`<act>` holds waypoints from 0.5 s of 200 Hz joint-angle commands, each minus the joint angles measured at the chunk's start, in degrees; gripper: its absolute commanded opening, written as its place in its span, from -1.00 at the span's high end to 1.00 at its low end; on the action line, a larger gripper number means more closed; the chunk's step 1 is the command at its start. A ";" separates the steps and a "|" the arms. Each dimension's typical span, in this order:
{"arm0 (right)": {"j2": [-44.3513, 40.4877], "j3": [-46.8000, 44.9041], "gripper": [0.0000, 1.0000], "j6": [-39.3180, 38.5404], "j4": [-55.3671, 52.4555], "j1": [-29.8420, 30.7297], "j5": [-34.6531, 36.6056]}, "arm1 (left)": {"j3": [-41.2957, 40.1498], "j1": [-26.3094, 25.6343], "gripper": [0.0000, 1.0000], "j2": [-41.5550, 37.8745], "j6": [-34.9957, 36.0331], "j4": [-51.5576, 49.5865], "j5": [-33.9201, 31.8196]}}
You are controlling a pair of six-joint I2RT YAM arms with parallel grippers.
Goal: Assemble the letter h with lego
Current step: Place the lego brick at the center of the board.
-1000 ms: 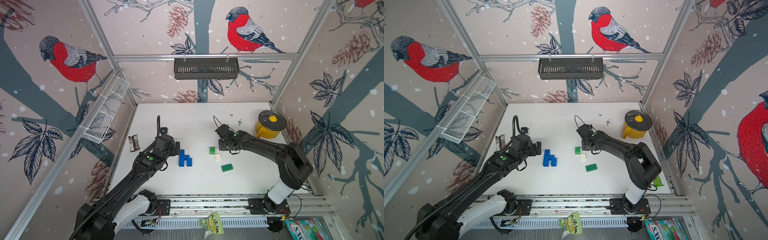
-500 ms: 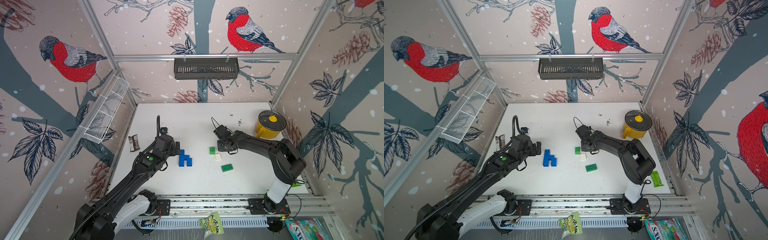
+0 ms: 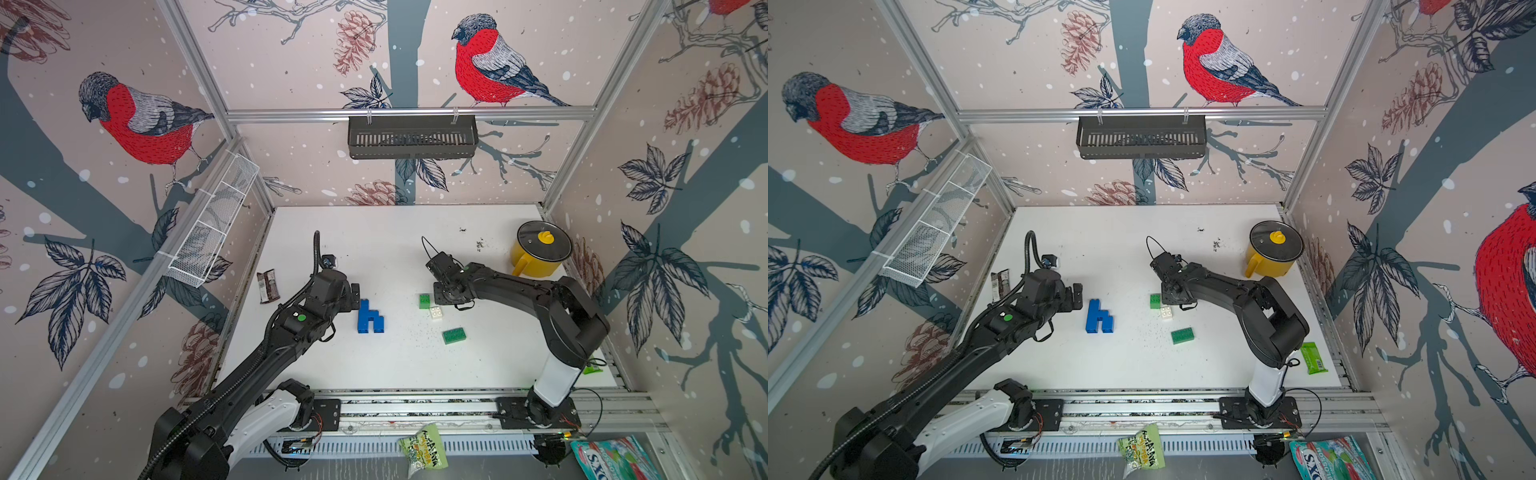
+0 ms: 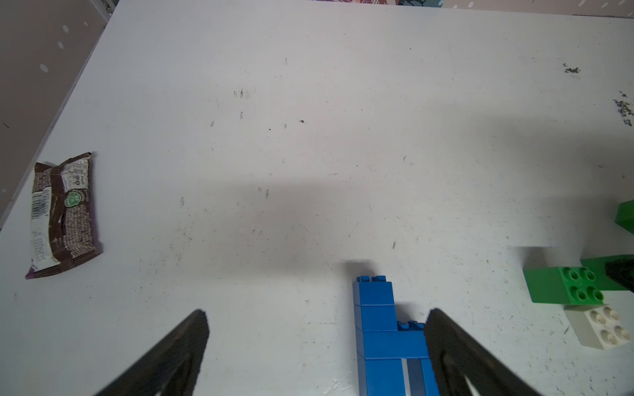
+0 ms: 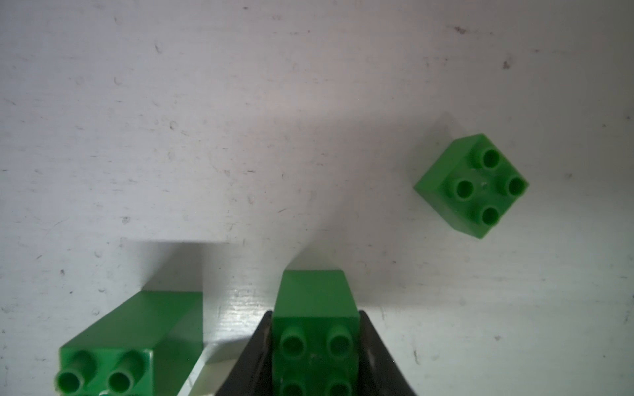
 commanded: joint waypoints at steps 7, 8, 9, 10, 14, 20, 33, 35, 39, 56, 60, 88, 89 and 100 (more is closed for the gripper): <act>0.04 0.32 0.12 1.08 -0.79 0.33 1.06 | 0.10 0.01 -0.96 0.06 -0.27 0.35 -0.15; 0.07 0.38 0.11 1.10 -0.82 0.31 1.17 | 0.06 0.00 -0.97 0.10 -0.28 0.36 -0.17; 0.08 0.41 0.11 1.11 -0.83 0.34 1.23 | 0.08 0.00 -0.97 0.08 -0.29 0.28 -0.18; 0.04 0.47 0.10 1.16 -0.97 0.32 1.26 | 0.10 0.00 -0.97 0.07 -0.29 0.29 -0.19; -0.04 0.65 0.07 1.25 -1.15 0.36 1.51 | 0.04 0.04 -0.97 0.07 -0.30 0.30 -0.19; -0.21 0.83 0.02 1.26 -1.46 0.37 1.72 | 0.10 0.04 -0.97 0.06 -0.30 0.27 -0.24; -0.73 1.25 -0.09 1.30 -1.85 0.33 1.81 | 0.06 0.05 -0.97 0.11 -0.28 0.30 -0.20; -0.82 1.34 -0.12 1.30 -1.93 0.41 1.77 | 0.03 0.05 -0.97 0.07 -0.29 0.29 -0.20; -1.03 1.48 -0.16 1.33 -2.11 0.38 1.81 | 0.07 0.06 -0.97 0.06 -0.29 0.31 -0.20; -3.04 2.18 -0.44 1.20 -3.37 1.01 2.80 | 0.05 0.03 -0.96 0.15 -0.30 0.24 -0.22; -3.69 2.41 -0.54 1.26 -3.72 1.26 3.36 | 0.08 0.04 -0.97 0.17 -0.29 0.21 -0.20; -8.57 1.11 -0.99 0.95 -5.62 3.54 4.99 | 0.11 0.02 -0.96 0.11 -0.28 0.24 -0.37; -8.76 0.95 -0.99 0.95 -5.61 3.59 4.94 | 0.15 0.05 -0.97 0.08 -0.29 0.27 -0.41; -10.96 -1.14 -0.99 1.19 -5.43 4.23 4.15 | 0.37 0.07 -0.97 -0.06 -0.62 -0.05 -0.77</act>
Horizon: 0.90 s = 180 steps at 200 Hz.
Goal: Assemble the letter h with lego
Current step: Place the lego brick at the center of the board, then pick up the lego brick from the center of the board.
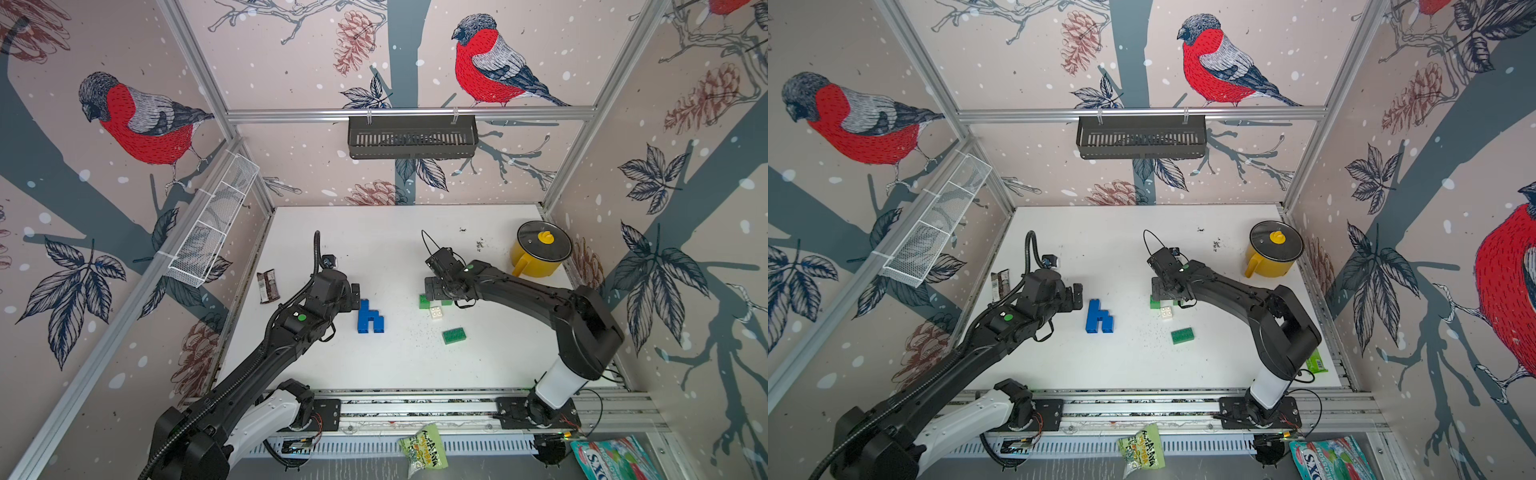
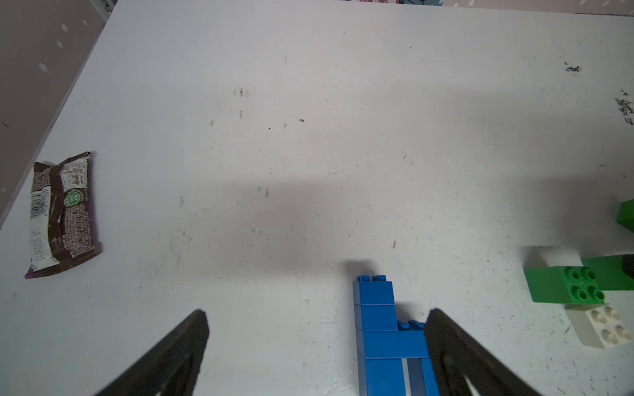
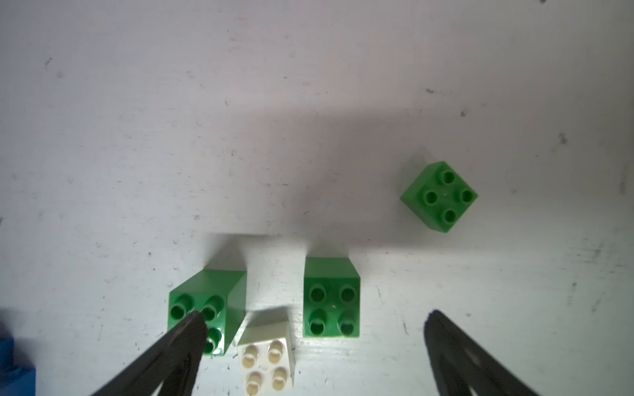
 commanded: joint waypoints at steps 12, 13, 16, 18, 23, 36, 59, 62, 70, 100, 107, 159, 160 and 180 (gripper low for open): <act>-5.91 -5.36 -0.99 0.72 -1.92 1.72 -0.43 | 0.95 0.00 -0.97 -0.05 -0.71 -0.74 -1.02; -6.12 -5.57 -1.00 0.76 -1.90 1.78 -0.55 | 1.01 0.00 -0.97 -0.03 -0.68 -0.79 -1.03; -6.71 -6.11 -0.99 0.87 -1.84 2.02 -0.80 | 1.20 0.07 -0.97 -0.01 -0.67 -0.91 -1.03; -7.10 -6.58 -0.99 0.89 -1.80 2.24 -0.91 | 1.33 0.06 -0.97 0.06 -0.61 -1.04 -1.10; -8.06 -7.69 -1.00 1.05 -1.75 2.80 -0.95 | 1.57 0.07 -0.97 0.16 -0.64 -1.37 -1.22; -10.16 -10.00 -1.00 1.65 -2.14 4.20 -0.94 | 2.20 0.00 -0.97 0.37 -0.63 -2.10 -1.51; -12.46 -13.81 -0.99 1.44 -2.51 5.01 -2.85 | 2.50 0.01 -0.97 -0.50 -0.86 -2.13 -2.17; -12.76 -14.37 -0.99 1.49 -2.57 5.01 -2.87 | 2.46 0.03 -0.97 -0.79 -1.09 -2.09 -2.25; -13.37 -15.72 -0.99 1.42 -2.50 4.92 -3.05 | 2.36 0.00 -0.97 -1.57 -1.71 -2.00 -2.43; -14.06 -18.97 -0.99 0.94 -2.43 5.45 -5.41 | 5.90 0.05 -0.97 -2.10 -4.02 -6.12 -3.50; -13.97 -19.44 -0.99 0.94 -2.12 6.13 -5.75 | 6.71 0.03 -0.97 -1.90 -4.71 -7.17 -4.19; -11.17 -20.21 -1.00 0.38 -0.51 8.62 -6.15 | 2.33 0.01 -0.97 -0.92 -2.58 -3.71 -8.07; -11.12 -20.24 -0.99 0.37 -0.49 8.66 -6.14 | 2.41 0.05 -0.97 -0.86 -2.54 -3.78 -8.20; -10.42 -20.62 -0.99 0.42 -0.23 8.70 -6.03 | 3.53 0.04 -0.97 -0.03 -2.74 -4.28 -10.10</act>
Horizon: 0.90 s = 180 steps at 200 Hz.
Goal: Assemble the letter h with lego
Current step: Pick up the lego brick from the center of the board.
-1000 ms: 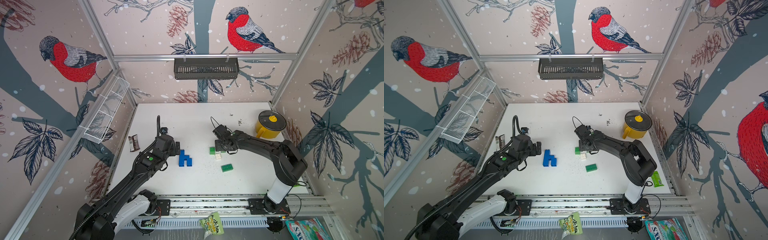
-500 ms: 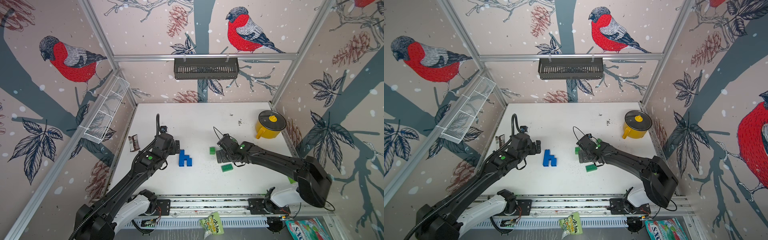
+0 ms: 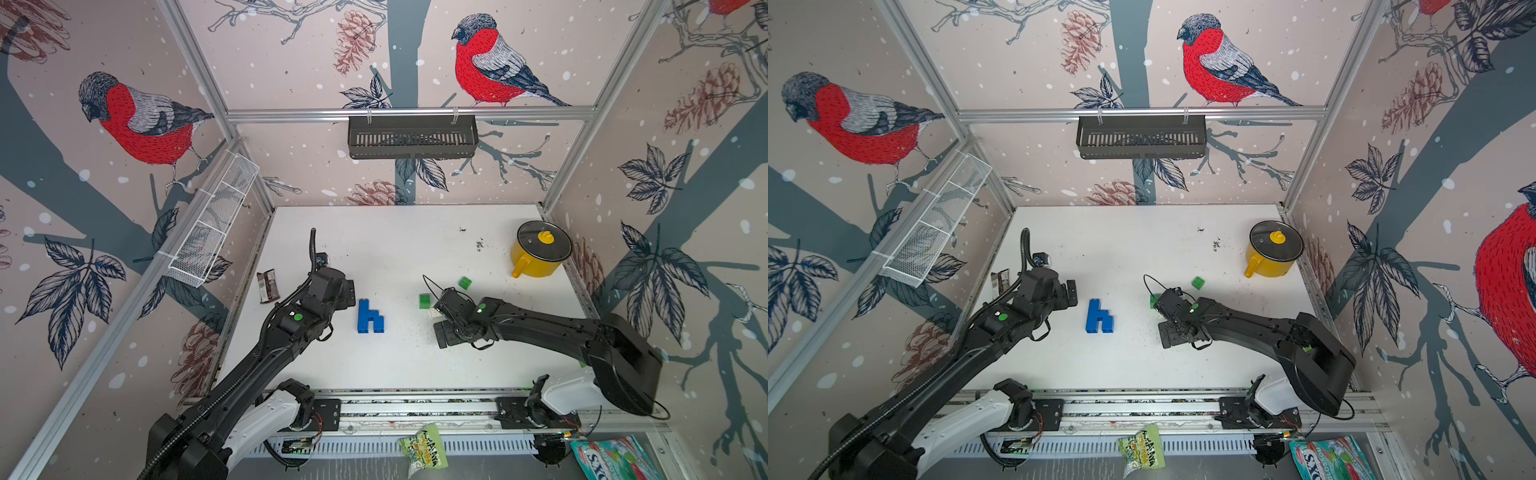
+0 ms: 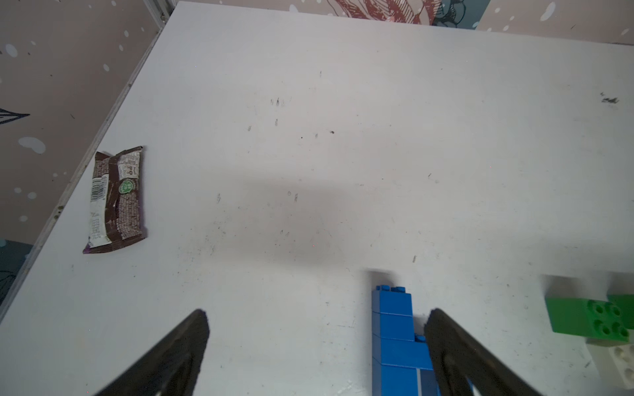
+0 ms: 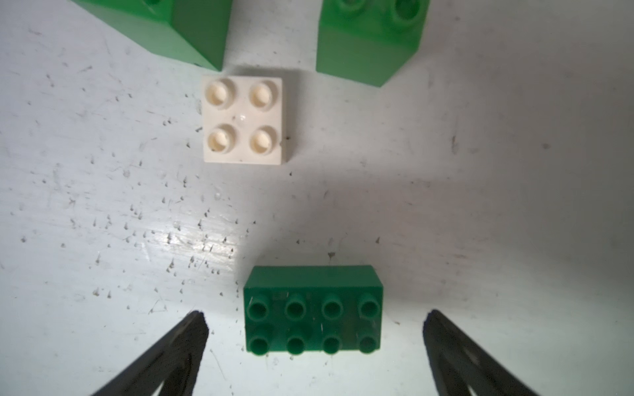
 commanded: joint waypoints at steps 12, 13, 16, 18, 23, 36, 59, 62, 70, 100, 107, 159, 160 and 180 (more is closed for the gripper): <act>0.88 -0.58 -1.00 -0.02 0.39 0.15 -0.01 | 0.53 0.09 -0.97 0.68 0.19 0.69 -2.91; 0.93 -0.56 -0.99 0.01 0.41 0.15 -0.01 | 0.49 0.09 -0.97 0.69 0.23 0.70 -2.83; 0.97 -0.65 -0.99 -0.05 0.43 0.15 -0.01 | 0.46 0.08 -0.97 0.69 0.22 0.73 -2.65; 1.04 -0.66 -0.99 0.04 0.47 0.15 -0.01 | 0.43 0.08 -0.97 0.74 0.26 0.69 -2.64; 1.15 -0.64 -0.99 0.11 0.51 0.15 0.08 | 0.29 0.10 -0.97 0.78 0.28 0.70 -2.55; 1.42 -0.65 -1.00 0.25 0.62 0.15 0.13 | 0.14 0.08 -0.97 0.78 0.22 0.61 -2.67; 1.75 -0.68 -0.95 0.51 1.27 0.50 -0.20 | 0.16 0.09 -0.97 0.61 0.33 0.68 -2.80; 1.81 -0.58 -0.95 0.55 1.24 0.58 -0.22 | 0.14 0.08 -0.97 0.61 0.29 0.70 -2.84; 1.94 -0.48 -0.93 0.66 1.29 0.75 -0.10 | 0.04 0.12 -0.97 0.61 0.31 0.66 -2.84; 2.61 -0.45 -0.80 0.86 1.48 1.02 0.10 | -0.05 0.09 -0.97 0.52 0.19 0.70 -2.67; 2.80 -0.49 -0.79 0.83 1.42 1.11 0.28 | -0.05 0.08 -0.97 0.52 0.28 0.70 -2.71; 2.90 -0.23 -0.56 1.24 1.39 1.03 1.20 | -0.13 0.11 -0.97 0.44 0.24 0.70 -2.54; 2.95 -0.21 -0.55 1.25 1.35 1.03 1.21 | -0.10 0.18 -0.97 0.43 0.21 0.70 -2.52; 3.08 -0.05 -0.49 1.36 1.14 1.03 1.62 | -0.12 0.21 -0.97 0.54 0.19 0.67 -2.45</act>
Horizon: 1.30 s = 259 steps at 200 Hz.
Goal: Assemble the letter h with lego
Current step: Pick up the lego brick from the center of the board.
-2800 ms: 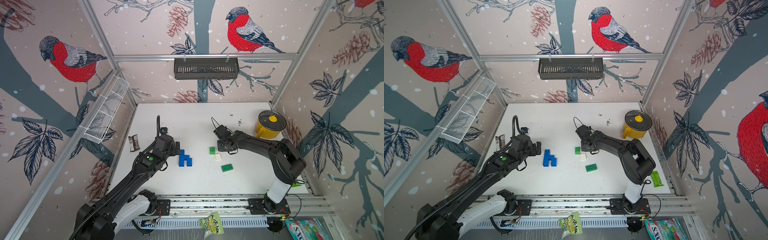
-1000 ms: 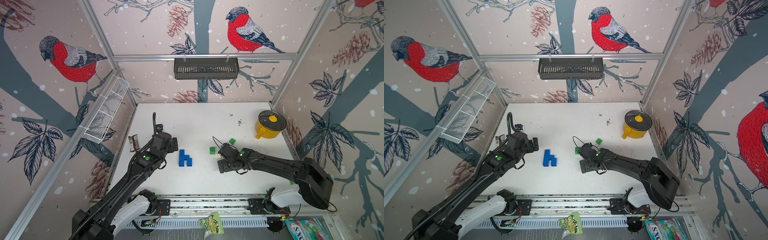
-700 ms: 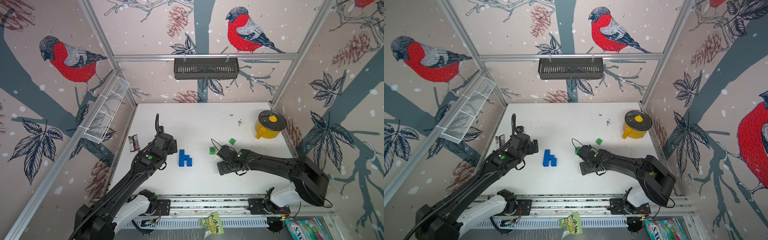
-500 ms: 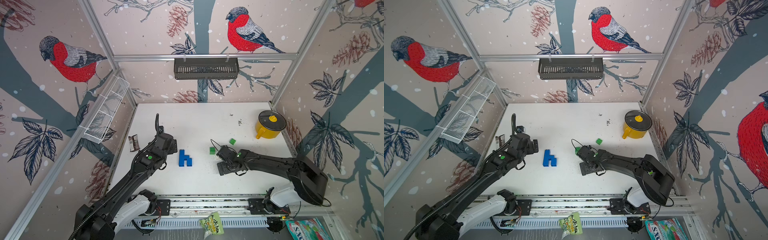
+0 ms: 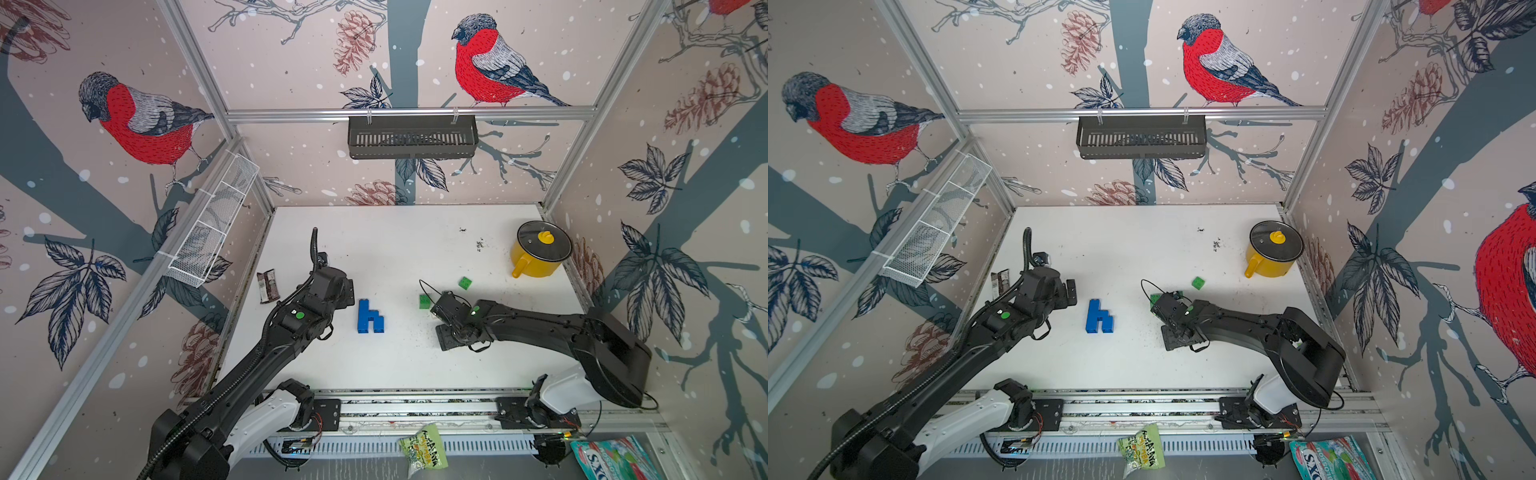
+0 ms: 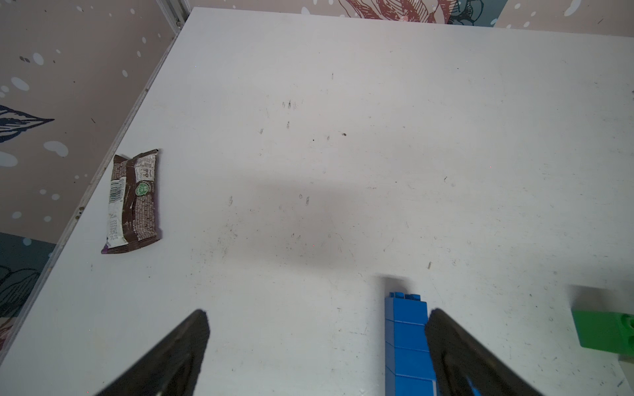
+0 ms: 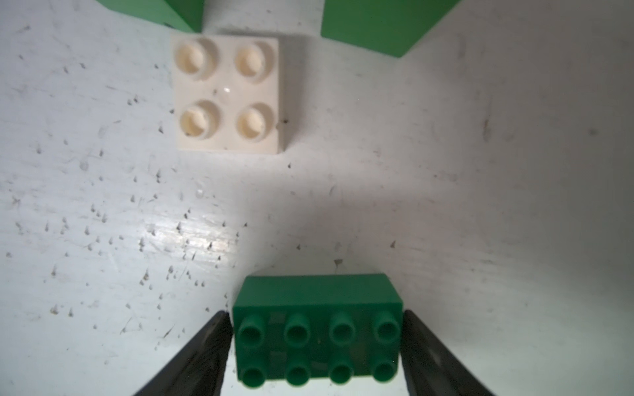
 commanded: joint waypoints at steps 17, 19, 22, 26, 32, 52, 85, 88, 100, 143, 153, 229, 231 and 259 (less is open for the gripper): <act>0.24 0.40 -0.44 0.49 -0.54 -0.04 1.52 | -0.03 0.16 -0.97 0.02 0.18 0.18 -1.21; 0.22 0.40 -0.44 0.52 -0.50 -0.05 1.53 | -0.06 0.12 -0.97 0.02 0.24 0.18 -1.19; 0.24 0.40 -0.43 0.57 -0.56 0.00 1.51 | -0.03 0.08 -0.97 0.01 0.21 0.18 -1.25; 0.20 0.39 -0.42 0.52 -0.62 0.01 1.51 | -0.10 0.14 -0.97 0.02 0.19 0.18 -1.21; 0.24 0.49 -0.41 0.59 -0.62 0.01 1.65 | -0.08 0.11 -0.97 0.02 0.20 0.12 -1.18; 0.00 0.48 -0.35 0.90 -0.85 0.00 1.90 | -0.11 0.15 -0.97 0.02 0.25 0.18 -1.18; -0.15 0.49 -0.25 1.47 -1.41 -0.08 2.46 | -0.13 0.11 -0.97 0.10 0.25 0.09 -1.19; -0.19 0.57 -0.24 1.55 -1.42 -0.01 2.48 | -0.09 0.10 -0.97 0.10 0.25 0.09 -1.18; -0.48 0.91 -0.20 2.07 -2.04 0.01 3.02 | -0.07 0.11 -0.97 0.10 0.18 0.09 -1.10; -2.98 3.73 -0.05 4.39 -4.47 -0.08 4.84 | -0.12 0.13 -0.97 0.26 0.18 0.07 -0.83; -3.09 4.79 -0.05 4.70 -4.85 -0.30 4.94 | -0.15 0.15 -0.97 0.29 0.17 0.07 -0.66; 1.91 17.93 -0.04 2.59 -6.90 -2.28 5.71 | 0.01 0.18 -0.97 -0.54 0.21 -0.52 0.26; 2.16 18.36 -0.04 2.56 -6.97 -2.35 5.68 | 0.08 0.12 -0.97 -0.63 0.20 -0.52 0.30; 4.87 23.76 -0.04 1.77 -8.38 -2.78 6.34 | 0.59 -0.10 -0.97 -1.60 0.17 -1.43 1.50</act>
